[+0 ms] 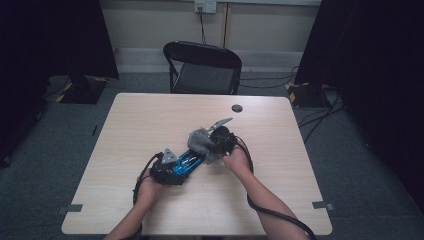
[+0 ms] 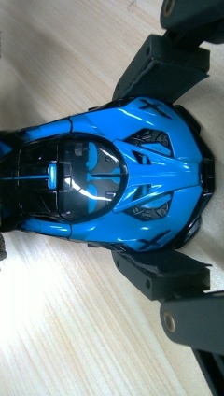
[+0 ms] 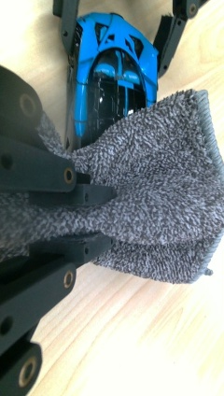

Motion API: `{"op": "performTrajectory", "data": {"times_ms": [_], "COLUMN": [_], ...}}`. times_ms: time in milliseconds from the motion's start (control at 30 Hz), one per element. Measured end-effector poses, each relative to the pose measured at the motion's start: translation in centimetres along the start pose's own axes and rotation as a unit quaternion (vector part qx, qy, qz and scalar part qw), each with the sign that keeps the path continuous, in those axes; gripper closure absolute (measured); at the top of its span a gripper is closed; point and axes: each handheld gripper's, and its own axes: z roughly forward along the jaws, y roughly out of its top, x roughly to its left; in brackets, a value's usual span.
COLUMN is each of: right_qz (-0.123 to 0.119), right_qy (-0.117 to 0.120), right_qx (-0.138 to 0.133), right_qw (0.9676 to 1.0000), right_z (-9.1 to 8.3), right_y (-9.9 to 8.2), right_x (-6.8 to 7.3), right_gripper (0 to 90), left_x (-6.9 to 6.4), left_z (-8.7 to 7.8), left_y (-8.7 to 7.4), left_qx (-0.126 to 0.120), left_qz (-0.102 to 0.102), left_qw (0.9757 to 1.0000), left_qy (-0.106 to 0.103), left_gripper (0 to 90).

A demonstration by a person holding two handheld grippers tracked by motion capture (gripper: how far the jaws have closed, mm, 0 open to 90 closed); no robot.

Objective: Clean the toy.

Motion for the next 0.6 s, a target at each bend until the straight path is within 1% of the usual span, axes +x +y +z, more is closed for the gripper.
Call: {"op": "performTrajectory", "data": {"times_ms": [33, 133, 200, 267, 333, 367, 433, 500, 600], "right_qz": [0.005, 0.015, 0.016, 0.019, 0.022, 0.027, 0.029, 0.032, 0.029], "right_qy": [-0.005, -0.007, -0.010, -0.015, -0.017, -0.022, -0.024, -0.024, -0.022], "right_qx": [-0.003, -0.004, -0.004, -0.006, -0.005, -0.005, -0.003, -0.005, -0.014], "right_qw": [1.0000, 0.9998, 0.9998, 0.9997, 0.9996, 0.9994, 0.9993, 0.9992, 0.9992], "right_z": [0.0, 0.0, -0.1, -0.2, -0.2, -0.4, -0.5, -1.0, -1.6], "right_y": [-0.1, -0.2, -0.2, -0.4, -0.5, -0.7, -0.8, -0.9, -0.9], "right_x": [-0.2, -0.7, -0.8, -1.3, -1.4, -1.7, -1.8, -2.3, -2.3], "right_gripper": [79.5, 79.5, 79.6, 79.6, 79.6, 79.5, 79.6, 79.5, 79.5], "left_x": [0.0, 0.0, 0.0, 0.0, 0.0, 0.0, 0.0, 0.0, 0.0], "left_z": [0.0, 0.0, 0.0, 0.0, 0.0, 0.0, 0.0, 0.0, 0.0], "left_y": [0.0, 0.0, 0.0, 0.0, 0.0, 0.0, 0.0, 0.0, 0.0], "left_qx": [0.000, 0.000, 0.000, 0.000, 0.000, 0.000, 0.000, 0.000, 0.000], "left_qz": [0.000, 0.000, 0.000, 0.000, 0.000, 0.000, 0.000, 0.000, 0.000], "left_qw": [1.0000, 1.0000, 1.0000, 1.0000, 1.0000, 1.0000, 1.0000, 1.0000, 1.0000], "left_qy": [0.000, 0.000, 0.000, 0.000, 0.000, 0.000, 0.000, 0.000, 0.000], "left_gripper": [25.6, 25.6, 25.6, 25.6, 25.6, 25.6, 25.6, 25.6, 25.7]}}
